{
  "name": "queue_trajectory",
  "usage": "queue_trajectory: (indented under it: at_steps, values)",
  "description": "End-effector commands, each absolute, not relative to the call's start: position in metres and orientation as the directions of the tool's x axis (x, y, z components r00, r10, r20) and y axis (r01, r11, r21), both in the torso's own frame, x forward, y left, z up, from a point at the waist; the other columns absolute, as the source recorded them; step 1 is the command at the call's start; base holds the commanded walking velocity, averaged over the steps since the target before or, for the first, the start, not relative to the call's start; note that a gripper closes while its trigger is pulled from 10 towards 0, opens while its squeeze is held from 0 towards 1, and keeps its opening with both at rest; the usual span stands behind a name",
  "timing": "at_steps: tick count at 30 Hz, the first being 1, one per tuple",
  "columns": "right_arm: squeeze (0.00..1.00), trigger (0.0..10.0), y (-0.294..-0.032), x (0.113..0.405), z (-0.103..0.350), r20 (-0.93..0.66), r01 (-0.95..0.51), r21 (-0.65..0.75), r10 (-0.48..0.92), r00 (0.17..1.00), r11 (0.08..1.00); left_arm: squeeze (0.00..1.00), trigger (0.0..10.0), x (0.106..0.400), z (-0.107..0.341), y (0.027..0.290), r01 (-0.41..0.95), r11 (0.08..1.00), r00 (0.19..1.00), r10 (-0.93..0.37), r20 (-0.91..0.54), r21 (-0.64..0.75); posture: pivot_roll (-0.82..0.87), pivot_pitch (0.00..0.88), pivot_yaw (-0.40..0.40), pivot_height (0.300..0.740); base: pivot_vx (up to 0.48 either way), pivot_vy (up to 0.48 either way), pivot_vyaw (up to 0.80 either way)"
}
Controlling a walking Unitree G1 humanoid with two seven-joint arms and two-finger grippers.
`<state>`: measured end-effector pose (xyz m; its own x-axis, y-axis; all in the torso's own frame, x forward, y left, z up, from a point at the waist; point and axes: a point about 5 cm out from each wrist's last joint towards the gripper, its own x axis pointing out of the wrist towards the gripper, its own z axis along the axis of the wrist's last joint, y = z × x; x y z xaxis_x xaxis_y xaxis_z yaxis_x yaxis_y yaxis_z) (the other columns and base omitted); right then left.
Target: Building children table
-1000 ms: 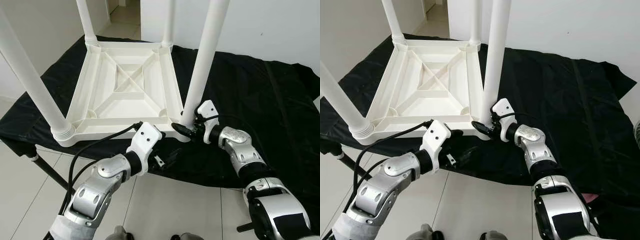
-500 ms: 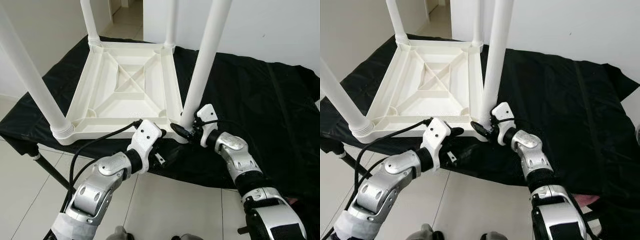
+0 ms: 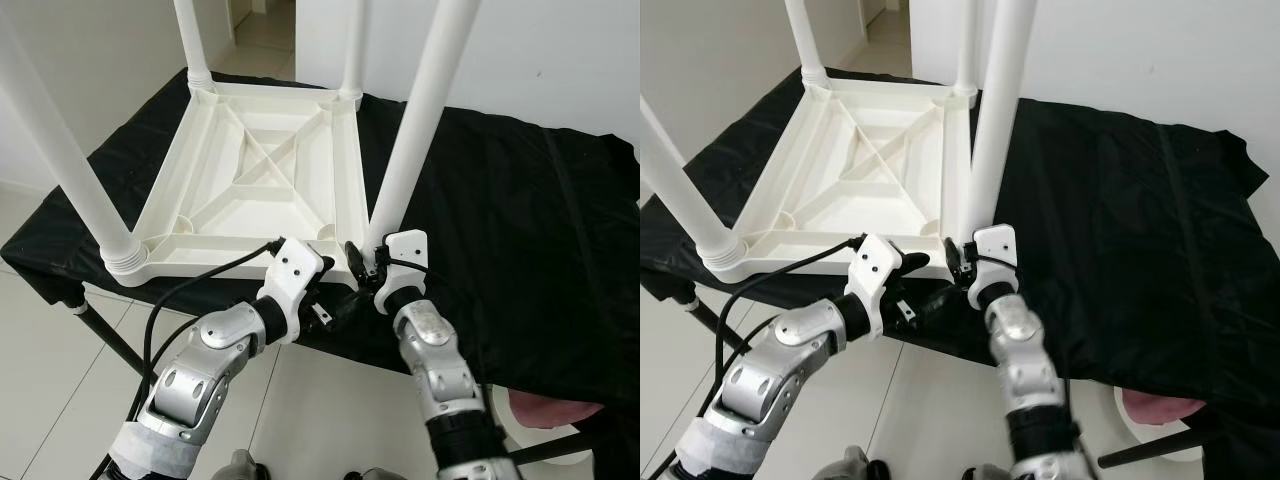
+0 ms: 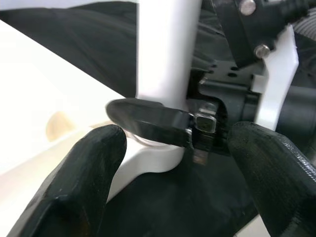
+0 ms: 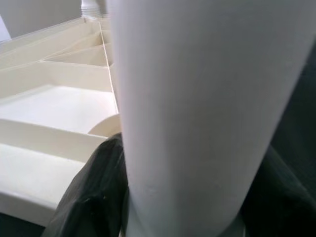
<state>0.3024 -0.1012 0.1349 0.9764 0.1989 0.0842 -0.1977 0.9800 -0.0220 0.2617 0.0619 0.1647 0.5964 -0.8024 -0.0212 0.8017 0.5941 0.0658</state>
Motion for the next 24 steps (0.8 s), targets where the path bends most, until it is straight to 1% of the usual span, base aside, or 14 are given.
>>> queue_trajectory:
  at_steps: [1,4,5,10,14,16,17,18,20,21,22,23,24]
  values:
    - [0.0,10.0,-0.103,0.297,0.142,0.117,-0.135,-0.006,0.135,0.984,0.991,0.0,10.0,0.264,0.162,0.064,0.793,0.606,0.608,-0.793,-0.023,0.061,-0.07,0.035,-0.001,0.74,0.0,0.0,0.0]
    - [0.0,10.0,-0.107,0.297,0.142,0.091,-0.11,0.004,0.11,0.99,0.994,0.0,10.0,0.267,0.164,0.064,0.789,0.611,0.612,-0.79,-0.011,0.063,-0.08,0.032,0.002,0.74,0.0,0.0,0.0]
    - [1.0,10.0,-0.109,0.297,0.142,0.084,-0.101,0.009,0.1,0.991,0.995,0.0,10.0,0.267,0.164,0.064,0.789,0.611,0.613,-0.79,-0.008,0.066,-0.08,0.032,0.0,0.74,0.0,0.0,0.0]
    - [1.0,10.0,-0.111,0.299,0.147,0.092,-0.144,0.027,0.141,0.986,0.989,0.0,10.0,0.269,0.165,0.065,0.788,0.612,0.614,-0.789,-0.004,0.069,-0.08,0.032,0.0,0.74,0.0,0.0,0.0]
    - [1.0,10.0,-0.119,0.304,0.15,0.081,-0.221,0.016,0.219,0.972,0.975,0.0,10.0,0.268,0.165,0.065,0.788,0.612,0.614,-0.789,-0.003,0.068,-0.08,0.036,0.003,0.74,0.0,0.0,0.0]
    - [1.0,10.0,-0.119,0.304,0.15,0.081,-0.221,0.016,0.219,0.972,0.975,0.0,10.0,0.268,0.165,0.065,0.788,0.612,0.614,-0.789,-0.003,0.068,-0.08,0.036,0.003,0.74,0.0,0.0,0.0]
    - [1.0,10.0,-0.123,0.307,0.15,0.071,-0.279,-0.004,0.279,0.958,0.96,0.0,10.0,0.267,0.165,0.065,0.789,0.611,0.612,-0.791,-0.004,0.068,-0.08,0.038,0.004,0.74,0.0,0.0,0.0]
    - [0.0,10.0,-0.126,0.31,0.148,0.046,-0.359,-0.008,0.359,0.932,0.933,0.0,10.0,0.267,0.165,0.065,0.79,0.61,0.611,-0.791,-0.004,0.068,-0.08,0.04,0.006,0.74,0.0,0.0,0.0]
    - [0.0,10.0,-0.126,0.31,0.148,0.046,-0.359,-0.008,0.359,0.932,0.933,0.0,10.0,0.267,0.165,0.065,0.79,0.61,0.611,-0.791,-0.004,0.068,-0.08,0.04,0.006,0.74,0.0,0.0,0.0]
    - [0.0,10.0,-0.13,0.313,0.149,0.045,-0.426,-0.044,0.428,0.903,0.903,0.0,10.0,0.267,0.165,0.065,0.79,0.609,0.61,-0.792,-0.005,0.068,-0.08,0.04,0.006,0.74,0.0,0.0,0.0]
    - [0.0,10.0,-0.13,0.313,0.149,0.045,-0.426,-0.044,0.428,0.903,0.903,0.0,10.0,0.267,0.165,0.065,0.79,0.609,0.61,-0.792,-0.005,0.068,-0.08,0.04,0.006,0.74,0.0,0.0,0.0]
    - [0.0,10.0,-0.134,0.317,0.151,0.043,-0.495,-0.098,0.5,0.865,0.864,0.0,10.0,0.267,0.165,0.065,0.791,0.608,0.609,-0.793,-0.005,0.067,-0.08,0.041,0.008,0.74,0.0,0.0,0.0]
    - [0.0,10.0,-0.134,0.317,0.151,0.043,-0.495,-0.098,0.5,0.865,0.864,0.0,10.0,0.267,0.165,0.065,0.791,0.608,0.609,-0.793,-0.005,0.067,-0.08,0.041,0.008,0.74,0.0,0.0,0.0]
